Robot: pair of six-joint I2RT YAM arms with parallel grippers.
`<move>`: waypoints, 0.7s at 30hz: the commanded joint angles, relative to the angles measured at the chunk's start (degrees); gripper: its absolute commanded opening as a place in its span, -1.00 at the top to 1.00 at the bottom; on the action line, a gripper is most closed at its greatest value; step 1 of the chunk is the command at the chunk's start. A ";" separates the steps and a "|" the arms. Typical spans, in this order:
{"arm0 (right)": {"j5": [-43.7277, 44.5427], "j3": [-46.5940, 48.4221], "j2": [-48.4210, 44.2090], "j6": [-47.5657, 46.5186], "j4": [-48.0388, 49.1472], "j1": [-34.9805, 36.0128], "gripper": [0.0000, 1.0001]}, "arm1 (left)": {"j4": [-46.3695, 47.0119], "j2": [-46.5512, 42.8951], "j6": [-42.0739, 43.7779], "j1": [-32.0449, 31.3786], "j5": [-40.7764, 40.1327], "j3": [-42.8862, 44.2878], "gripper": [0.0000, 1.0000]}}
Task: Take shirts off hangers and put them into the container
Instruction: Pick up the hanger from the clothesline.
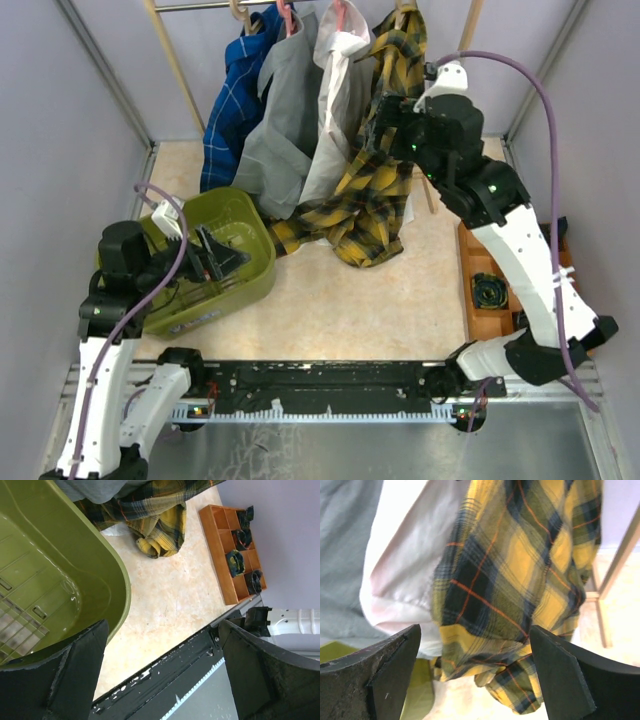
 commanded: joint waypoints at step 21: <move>26.43 18.05 17.43 -8.70 4.19 0.83 -0.24 | -1.92 -8.61 -2.34 0.27 -15.13 -0.13 -0.94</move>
